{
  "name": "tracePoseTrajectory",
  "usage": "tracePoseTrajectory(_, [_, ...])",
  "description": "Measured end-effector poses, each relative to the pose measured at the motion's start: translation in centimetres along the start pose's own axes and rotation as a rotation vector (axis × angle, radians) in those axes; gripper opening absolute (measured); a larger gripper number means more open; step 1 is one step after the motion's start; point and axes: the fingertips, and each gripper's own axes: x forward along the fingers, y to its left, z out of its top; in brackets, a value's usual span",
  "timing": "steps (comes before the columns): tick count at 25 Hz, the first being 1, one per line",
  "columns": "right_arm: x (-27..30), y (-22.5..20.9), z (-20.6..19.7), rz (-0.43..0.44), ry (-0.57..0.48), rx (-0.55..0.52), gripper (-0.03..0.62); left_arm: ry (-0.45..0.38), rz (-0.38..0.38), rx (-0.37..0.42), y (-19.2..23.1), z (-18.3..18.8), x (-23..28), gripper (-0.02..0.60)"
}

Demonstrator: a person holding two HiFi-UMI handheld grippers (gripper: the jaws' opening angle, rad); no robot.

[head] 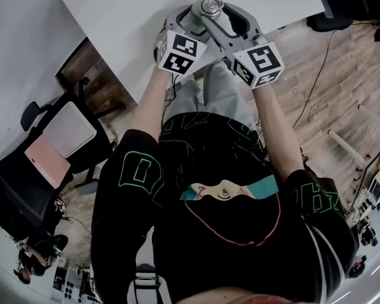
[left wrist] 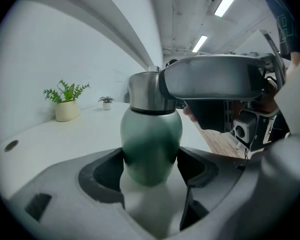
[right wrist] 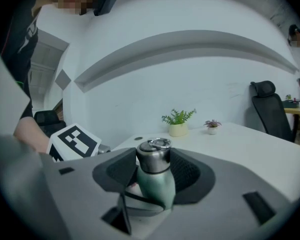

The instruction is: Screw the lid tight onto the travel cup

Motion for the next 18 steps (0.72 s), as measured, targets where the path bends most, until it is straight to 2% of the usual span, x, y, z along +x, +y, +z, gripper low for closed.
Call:
tracePoseTrajectory(9, [-0.31, -0.02, -0.19, -0.135, -0.032, 0.034, 0.215, 0.001, 0.015, 0.007, -0.03, 0.05, 0.08, 0.345])
tracePoseTrajectory(18, [-0.4, -0.04, -0.26, -0.135, -0.021, 0.034, 0.213, -0.001, 0.018, 0.009, -0.08, 0.11, 0.15, 0.347])
